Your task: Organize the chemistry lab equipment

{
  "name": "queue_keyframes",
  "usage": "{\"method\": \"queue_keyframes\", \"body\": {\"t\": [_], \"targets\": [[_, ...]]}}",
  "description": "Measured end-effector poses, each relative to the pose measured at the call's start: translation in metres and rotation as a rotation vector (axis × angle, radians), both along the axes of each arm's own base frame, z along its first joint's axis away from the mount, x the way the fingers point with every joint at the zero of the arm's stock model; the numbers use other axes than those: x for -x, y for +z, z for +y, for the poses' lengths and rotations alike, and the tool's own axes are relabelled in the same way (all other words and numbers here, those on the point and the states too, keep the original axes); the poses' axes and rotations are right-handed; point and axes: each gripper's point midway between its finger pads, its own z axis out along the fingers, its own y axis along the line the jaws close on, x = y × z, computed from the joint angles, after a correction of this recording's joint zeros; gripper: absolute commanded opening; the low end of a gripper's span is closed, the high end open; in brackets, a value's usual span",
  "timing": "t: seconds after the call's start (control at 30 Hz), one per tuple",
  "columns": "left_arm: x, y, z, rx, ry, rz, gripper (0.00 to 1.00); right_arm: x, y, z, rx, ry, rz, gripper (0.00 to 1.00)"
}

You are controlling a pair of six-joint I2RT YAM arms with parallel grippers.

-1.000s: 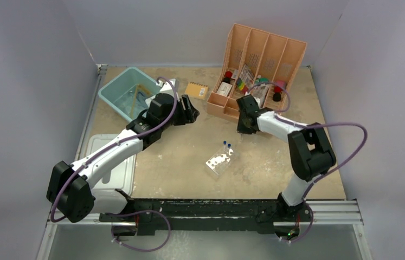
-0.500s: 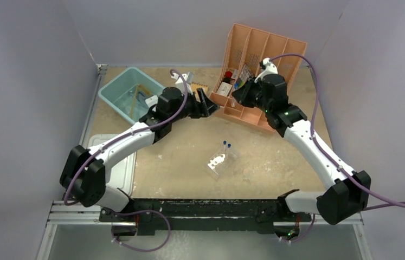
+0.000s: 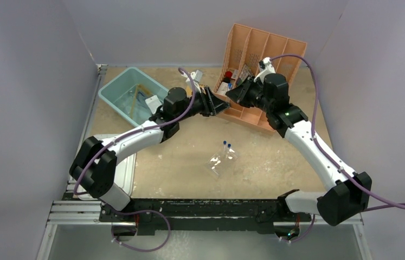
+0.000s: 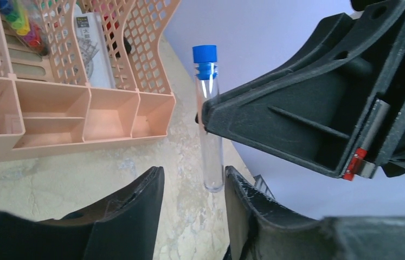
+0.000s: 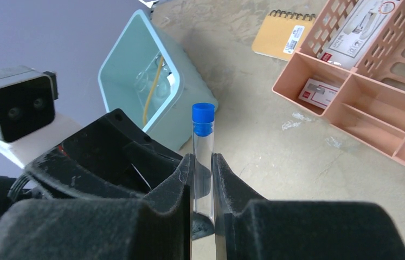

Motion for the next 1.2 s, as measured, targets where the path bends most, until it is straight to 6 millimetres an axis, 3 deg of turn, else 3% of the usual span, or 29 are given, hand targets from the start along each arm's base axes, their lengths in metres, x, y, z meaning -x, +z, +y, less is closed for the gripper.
{"method": "queue_keyframes", "body": {"t": [0.27, 0.33, 0.4, 0.47, 0.6, 0.7, 0.87, 0.97, 1.07, 1.2], "targets": [[-0.002, 0.007, -0.003, 0.016, 0.018, -0.040, 0.25, 0.002, 0.002, 0.003, -0.015, 0.020, -0.001, 0.14], [-0.003, 0.011, -0.004, 0.021, 0.018, -0.064, 0.16, 0.003, 0.002, 0.004, -0.016, 0.025, -0.001, 0.14], [-0.004, 0.015, -0.004, 0.030, 0.019, -0.090, 0.01, 0.004, 0.002, 0.005, -0.020, 0.037, 0.001, 0.16], [-0.005, 0.016, -0.004, 0.031, 0.018, -0.111, 0.00, 0.004, 0.005, 0.006, -0.023, 0.041, -0.010, 0.25], [-0.003, 0.015, -0.006, 0.016, -0.007, -0.171, 0.00, 0.006, 0.003, 0.002, -0.015, 0.039, 0.011, 0.52], [0.002, 0.014, -0.007, -0.027, -0.053, -0.258, 0.00, 0.009, 0.005, -0.002, 0.017, 0.057, 0.055, 0.57], [0.016, 0.001, -0.003, -0.156, -0.145, -0.415, 0.00, 0.010, 0.019, -0.008, 0.089, 0.103, 0.111, 0.58], [0.023, -0.004, 0.002, -0.234, -0.198, -0.510, 0.00, 0.023, 0.008, -0.014, 0.129, 0.142, 0.183, 0.54], [0.028, -0.008, 0.003, -0.276, -0.236, -0.567, 0.00, 0.036, -0.005, -0.017, 0.146, 0.182, 0.253, 0.41], [0.032, -0.014, 0.004, -0.307, -0.275, -0.605, 0.00, 0.048, -0.013, -0.016, 0.144, 0.227, 0.308, 0.35]]}}
